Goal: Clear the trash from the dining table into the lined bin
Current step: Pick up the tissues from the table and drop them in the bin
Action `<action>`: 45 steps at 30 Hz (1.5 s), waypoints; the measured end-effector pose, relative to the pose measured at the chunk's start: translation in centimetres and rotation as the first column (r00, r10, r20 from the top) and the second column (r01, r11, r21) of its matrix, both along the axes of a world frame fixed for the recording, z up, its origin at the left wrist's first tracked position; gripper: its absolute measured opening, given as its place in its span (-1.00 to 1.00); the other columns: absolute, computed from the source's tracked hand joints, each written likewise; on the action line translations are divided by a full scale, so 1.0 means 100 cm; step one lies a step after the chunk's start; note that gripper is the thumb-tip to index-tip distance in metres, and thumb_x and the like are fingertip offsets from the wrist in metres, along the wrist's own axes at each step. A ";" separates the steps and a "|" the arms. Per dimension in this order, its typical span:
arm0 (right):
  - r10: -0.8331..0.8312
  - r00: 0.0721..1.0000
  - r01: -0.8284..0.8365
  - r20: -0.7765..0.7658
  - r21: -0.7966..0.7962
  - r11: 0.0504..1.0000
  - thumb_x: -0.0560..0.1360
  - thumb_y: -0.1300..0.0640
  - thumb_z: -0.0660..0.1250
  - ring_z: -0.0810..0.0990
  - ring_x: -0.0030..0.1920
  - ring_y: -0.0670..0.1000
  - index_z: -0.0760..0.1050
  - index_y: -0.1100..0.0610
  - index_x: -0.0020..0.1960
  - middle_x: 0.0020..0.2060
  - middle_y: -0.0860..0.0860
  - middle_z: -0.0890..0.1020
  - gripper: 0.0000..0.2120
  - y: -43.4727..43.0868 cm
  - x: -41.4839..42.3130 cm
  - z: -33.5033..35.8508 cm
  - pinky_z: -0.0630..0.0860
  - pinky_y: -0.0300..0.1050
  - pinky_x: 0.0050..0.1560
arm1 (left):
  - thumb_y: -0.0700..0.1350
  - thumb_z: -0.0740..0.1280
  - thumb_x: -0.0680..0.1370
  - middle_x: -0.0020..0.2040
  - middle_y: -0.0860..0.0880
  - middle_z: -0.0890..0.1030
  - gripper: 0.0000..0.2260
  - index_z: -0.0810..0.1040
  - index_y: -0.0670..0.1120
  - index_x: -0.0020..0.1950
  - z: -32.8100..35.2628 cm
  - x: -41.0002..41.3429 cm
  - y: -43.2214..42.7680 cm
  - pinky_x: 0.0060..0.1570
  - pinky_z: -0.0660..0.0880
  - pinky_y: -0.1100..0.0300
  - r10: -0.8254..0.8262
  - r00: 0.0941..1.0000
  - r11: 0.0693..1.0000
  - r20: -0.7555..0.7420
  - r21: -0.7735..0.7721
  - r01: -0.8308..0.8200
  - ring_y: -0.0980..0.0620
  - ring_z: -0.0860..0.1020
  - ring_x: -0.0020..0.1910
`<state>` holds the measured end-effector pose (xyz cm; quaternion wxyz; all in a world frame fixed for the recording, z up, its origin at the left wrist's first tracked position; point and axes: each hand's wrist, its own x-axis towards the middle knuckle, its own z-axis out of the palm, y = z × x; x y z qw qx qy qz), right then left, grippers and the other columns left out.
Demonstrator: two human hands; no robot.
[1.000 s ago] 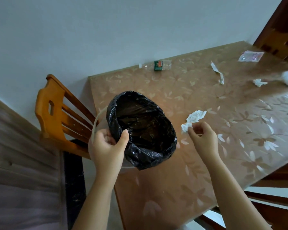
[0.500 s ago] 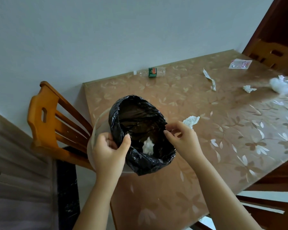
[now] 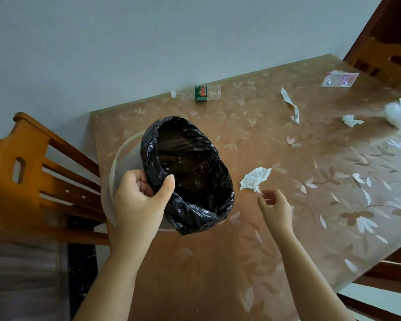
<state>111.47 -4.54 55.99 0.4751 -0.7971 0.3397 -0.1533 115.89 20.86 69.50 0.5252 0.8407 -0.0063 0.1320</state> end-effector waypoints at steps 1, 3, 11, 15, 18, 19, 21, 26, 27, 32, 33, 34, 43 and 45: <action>-0.018 1.000 0.018 -0.018 0.006 1.000 0.42 0.17 0.30 0.54 -0.14 -0.03 0.49 0.08 -0.05 -0.11 0.02 0.60 -0.88 -0.007 0.005 -0.007 0.40 -0.14 -0.14 | -0.02 0.44 0.38 -0.39 -0.02 0.48 -0.78 0.41 -0.04 -0.27 -0.001 0.004 -0.005 -0.47 0.35 0.38 -0.001 1.000 1.000 -0.002 -0.002 0.001 0.16 0.43 -0.44; -0.046 0.998 0.047 -0.052 0.020 0.999 0.41 0.16 0.31 0.54 -0.14 -0.02 0.47 0.08 -0.04 -0.09 0.02 0.60 -0.88 -0.020 0.013 -0.019 0.39 -0.14 -0.13 | -0.01 0.43 0.38 -0.39 0.00 0.47 -0.79 0.41 -0.02 -0.27 -0.004 0.009 -0.013 -0.46 0.36 0.40 -0.010 1.000 1.000 -0.009 -0.013 0.009 0.23 0.44 -0.44; -0.037 0.990 0.038 -0.136 0.004 0.999 0.40 0.13 0.34 0.49 -0.14 -0.02 0.41 0.09 0.13 -0.05 -0.02 0.47 -0.69 -0.042 0.052 -0.052 0.36 -0.12 -0.12 | 0.12 0.41 0.36 -0.40 0.11 0.49 -0.78 0.41 0.09 -0.27 -0.010 0.019 -0.026 -0.45 0.38 0.41 0.049 0.999 0.998 -0.001 -0.034 -0.049 0.24 0.46 -0.41; 0.018 0.981 -0.022 -0.195 -0.016 1.000 0.42 0.17 0.31 0.46 -0.09 -0.02 0.39 0.09 0.19 -0.06 -0.03 0.42 -0.66 -0.046 0.065 -0.063 0.36 -0.11 -0.11 | 0.15 0.37 0.33 -0.33 0.01 0.52 -0.77 0.43 0.04 -0.24 -0.010 0.024 -0.030 -0.42 0.39 0.43 0.075 0.997 0.996 -0.003 -0.043 -0.075 0.21 0.48 -0.38; 0.041 0.973 -0.047 -0.229 -0.019 0.999 0.44 0.18 0.29 0.45 -0.10 -0.03 0.40 0.13 0.19 -0.03 0.02 0.44 -0.68 -0.047 0.070 -0.068 0.35 -0.12 -0.08 | 0.12 0.37 0.34 -0.32 -0.03 0.52 -0.77 0.43 -0.01 -0.23 -0.010 0.026 -0.032 -0.41 0.39 0.43 0.082 0.997 0.997 0.010 -0.014 -0.082 0.17 0.48 -0.36; 0.047 0.972 -0.053 -0.229 -0.020 0.998 0.44 0.20 0.29 0.44 -0.10 -0.03 0.41 0.15 0.18 -0.03 0.04 0.46 -0.69 -0.047 0.071 -0.069 0.34 -0.13 -0.07 | 0.10 0.37 0.35 -0.33 -0.02 0.50 -0.78 0.42 -0.01 -0.24 -0.010 0.027 -0.033 -0.41 0.38 0.43 0.080 0.997 0.997 0.013 -0.010 -0.080 0.17 0.47 -0.37; 0.063 0.972 -0.069 -0.228 -0.017 0.998 0.43 0.23 0.29 0.44 -0.10 -0.03 0.44 0.17 0.14 -0.06 0.04 0.47 -0.72 -0.046 0.070 -0.070 0.33 -0.14 -0.09 | 0.09 0.37 0.36 -0.36 0.00 0.46 -0.77 0.40 0.00 -0.26 -0.011 0.028 -0.034 -0.42 0.35 0.44 0.072 0.997 0.997 0.015 -0.015 -0.072 0.20 0.44 -0.40; 0.098 0.963 -0.106 -0.251 -0.018 0.994 0.42 0.28 0.26 0.48 -0.04 0.05 0.50 0.20 0.04 -0.09 0.06 0.51 -0.80 -0.043 0.060 -0.074 0.35 -0.13 -0.07 | 0.16 0.37 0.33 -0.40 0.17 0.50 -0.77 0.41 0.05 -0.25 -0.016 0.026 -0.031 -0.43 0.35 0.45 0.064 0.998 0.994 0.005 -0.088 -0.063 0.23 0.44 -0.42; 0.101 0.963 -0.109 -0.251 -0.020 0.994 0.43 0.28 0.26 0.49 -0.03 0.06 0.51 0.21 0.02 -0.08 0.08 0.53 -0.82 -0.042 0.058 -0.074 0.35 -0.13 -0.04 | 0.17 0.37 0.33 -0.40 0.22 0.50 -0.77 0.42 0.06 -0.25 -0.017 0.025 -0.030 -0.43 0.35 0.45 0.061 0.998 0.993 0.002 -0.097 -0.061 0.24 0.44 -0.42; 0.108 0.962 -0.109 -0.252 0.011 0.994 0.43 0.27 0.27 0.49 -0.10 0.02 0.54 0.20 -0.07 -0.12 0.08 0.58 -0.89 -0.034 0.040 -0.071 0.34 -0.16 -0.07 | 0.17 0.37 0.31 -0.42 0.23 0.49 -0.77 0.42 0.07 -0.25 -0.019 0.015 -0.021 -0.44 0.36 0.44 0.079 0.997 0.987 -0.007 -0.143 -0.079 0.25 0.43 -0.44; 0.100 0.963 -0.099 -0.251 0.013 0.995 0.43 0.27 0.27 0.50 -0.10 0.02 0.54 0.19 -0.09 -0.13 0.08 0.58 -0.90 -0.032 0.035 -0.069 0.34 -0.16 -0.08 | 0.16 0.38 0.31 -0.41 0.22 0.50 -0.77 0.42 0.07 -0.24 -0.019 0.012 -0.019 -0.43 0.36 0.44 0.081 0.997 0.985 -0.009 -0.151 -0.081 0.26 0.43 -0.44; 0.086 0.965 -0.086 -0.248 0.011 0.996 0.42 0.26 0.28 0.50 -0.12 0.02 0.54 0.19 -0.10 -0.13 0.08 0.59 -0.90 -0.029 0.030 -0.066 0.35 -0.15 -0.09 | 0.15 0.39 0.32 -0.41 0.18 0.51 -0.77 0.42 0.06 -0.24 -0.019 0.009 -0.017 -0.43 0.36 0.44 0.083 0.996 0.984 -0.011 -0.155 -0.084 0.26 0.44 -0.43; 0.025 0.998 -0.028 -0.054 -0.066 0.997 0.41 0.25 0.28 0.52 -0.19 0.05 0.53 0.16 -0.18 -0.22 0.07 0.59 -0.94 0.007 -0.010 -0.004 0.37 -0.13 -0.15 | -0.05 0.44 0.39 -0.30 -0.01 0.55 -0.83 0.46 -0.03 -0.19 -0.022 -0.025 0.012 -0.38 0.43 0.41 0.063 0.997 0.974 -0.037 -0.215 -0.069 0.23 0.51 -0.37; 0.039 0.999 -0.038 0.004 -0.077 0.996 0.41 0.25 0.30 0.52 -0.20 0.04 0.53 0.16 -0.18 -0.24 0.07 0.59 -0.95 0.020 -0.020 0.014 0.37 -0.13 -0.15 | -0.09 0.43 0.41 -0.32 0.01 0.53 -0.83 0.44 0.00 -0.22 -0.021 -0.035 0.021 -0.40 0.41 0.43 0.059 0.998 0.973 -0.026 -0.223 -0.063 0.26 0.50 -0.39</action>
